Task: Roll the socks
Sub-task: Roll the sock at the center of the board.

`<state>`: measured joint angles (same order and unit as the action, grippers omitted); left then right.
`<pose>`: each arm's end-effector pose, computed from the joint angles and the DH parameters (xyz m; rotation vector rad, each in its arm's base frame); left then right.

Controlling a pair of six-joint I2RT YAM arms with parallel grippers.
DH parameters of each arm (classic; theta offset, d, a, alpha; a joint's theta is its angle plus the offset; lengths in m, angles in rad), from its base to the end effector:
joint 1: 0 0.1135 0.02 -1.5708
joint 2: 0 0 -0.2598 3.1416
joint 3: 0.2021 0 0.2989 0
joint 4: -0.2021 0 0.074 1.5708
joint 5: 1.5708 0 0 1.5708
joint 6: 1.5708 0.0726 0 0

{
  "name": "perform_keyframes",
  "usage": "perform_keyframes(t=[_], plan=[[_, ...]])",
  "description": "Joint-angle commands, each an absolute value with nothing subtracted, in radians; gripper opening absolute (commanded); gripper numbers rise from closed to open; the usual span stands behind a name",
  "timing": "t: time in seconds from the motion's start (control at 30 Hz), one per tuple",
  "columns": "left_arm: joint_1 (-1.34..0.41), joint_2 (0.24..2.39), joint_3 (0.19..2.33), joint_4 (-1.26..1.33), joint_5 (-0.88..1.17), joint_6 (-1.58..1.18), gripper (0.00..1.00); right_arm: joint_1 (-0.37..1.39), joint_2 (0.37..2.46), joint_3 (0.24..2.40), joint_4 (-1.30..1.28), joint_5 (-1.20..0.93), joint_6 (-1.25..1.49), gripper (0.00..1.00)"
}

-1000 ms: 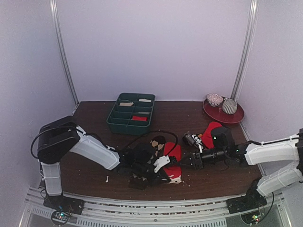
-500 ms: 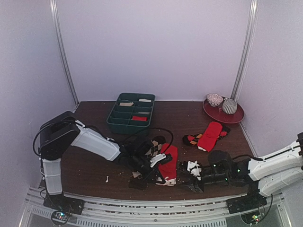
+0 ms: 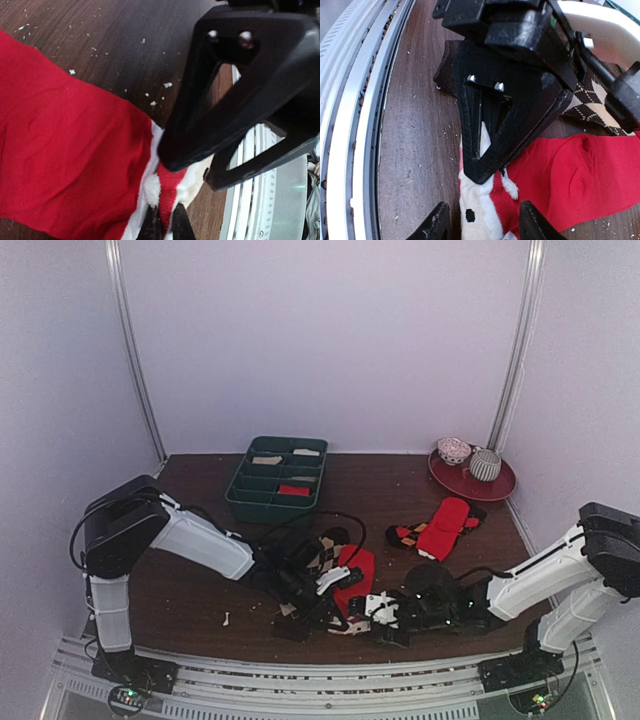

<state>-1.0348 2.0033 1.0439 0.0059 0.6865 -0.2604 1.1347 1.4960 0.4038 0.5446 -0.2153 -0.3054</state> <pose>0.1757 -0.3858 0.0379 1.3324 2.4351 -1.3166 0.1179 0.2897 0.0648 -1.5406 1.5554 0.7104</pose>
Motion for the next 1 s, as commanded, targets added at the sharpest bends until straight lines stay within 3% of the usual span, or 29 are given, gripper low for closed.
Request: perform_keyframes(t=[0.0, 0.13, 0.3, 0.33, 0.37, 0.53, 0.63, 0.87, 0.97], plan=[[-1.037, 2.057, 1.017, -0.146, 0.652, -0.245, 0.00, 1.140, 1.561, 0.420, 0.581, -0.195, -0.296, 0.45], [-1.037, 2.058, 1.018, -0.144, 0.663, -0.240, 0.00, 1.140, 1.603, 0.402, 0.626, -0.193, -0.264, 0.37], [-1.037, 2.055, 1.032, -0.143, 0.636, -0.239, 0.00, 1.130, 1.639, 0.412, 0.625, -0.193, -0.151, 0.12], [-1.037, 2.048, 1.034, -0.143, 0.617, -0.237, 0.01, 1.120, 1.640, 0.413, 0.623, -0.204, -0.102, 0.09], [-1.038, 2.035, 1.035, -0.140, 0.591, -0.233, 0.10, 1.109, 1.638, 0.409, 0.622, -0.230, -0.049, 0.07], [-1.034, 1.892, 1.034, -0.085, 0.387, -0.193, 0.47, 1.076, 1.619, 0.355, 0.627, -0.361, 0.205, 0.05], [-1.034, 1.776, 1.011, -0.012, 0.269, -0.154, 0.59, 1.043, 1.647, 0.313, 0.678, -0.474, 0.357, 0.04], [-1.062, 1.581, 0.688, 0.524, 0.305, 0.020, 0.61, 0.959, 1.789, 0.258, 0.798, -0.675, 0.657, 0.04], [-1.066, 1.636, 0.679, 0.529, 0.354, 0.045, 0.60, 0.933, 1.839, 0.233, 0.911, -0.735, 0.774, 0.04]])
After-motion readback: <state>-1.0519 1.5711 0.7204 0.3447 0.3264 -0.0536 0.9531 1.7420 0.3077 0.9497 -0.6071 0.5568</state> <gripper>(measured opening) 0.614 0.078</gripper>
